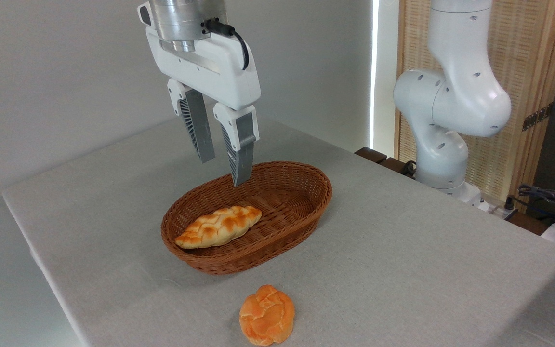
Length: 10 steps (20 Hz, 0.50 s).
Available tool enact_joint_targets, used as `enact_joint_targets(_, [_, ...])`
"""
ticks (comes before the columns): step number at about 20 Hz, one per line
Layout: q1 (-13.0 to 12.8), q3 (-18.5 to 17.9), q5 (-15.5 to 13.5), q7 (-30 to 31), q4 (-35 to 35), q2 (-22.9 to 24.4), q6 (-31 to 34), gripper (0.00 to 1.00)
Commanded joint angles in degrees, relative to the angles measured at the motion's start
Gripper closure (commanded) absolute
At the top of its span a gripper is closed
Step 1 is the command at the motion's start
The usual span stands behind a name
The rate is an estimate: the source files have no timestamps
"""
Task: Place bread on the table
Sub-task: 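Lower the open gripper toward the braided bread in the wicker basket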
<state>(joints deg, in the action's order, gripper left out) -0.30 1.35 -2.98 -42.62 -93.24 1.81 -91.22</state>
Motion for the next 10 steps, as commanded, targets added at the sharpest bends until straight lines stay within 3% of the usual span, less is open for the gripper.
enact_joint_targets(1, [-0.3,0.3,0.5,-0.9,0.3,-0.7,0.0,0.00])
enact_joint_targets(10, [-1.7,2.3,0.4,-0.5,-3.8,0.2,-3.5,0.00])
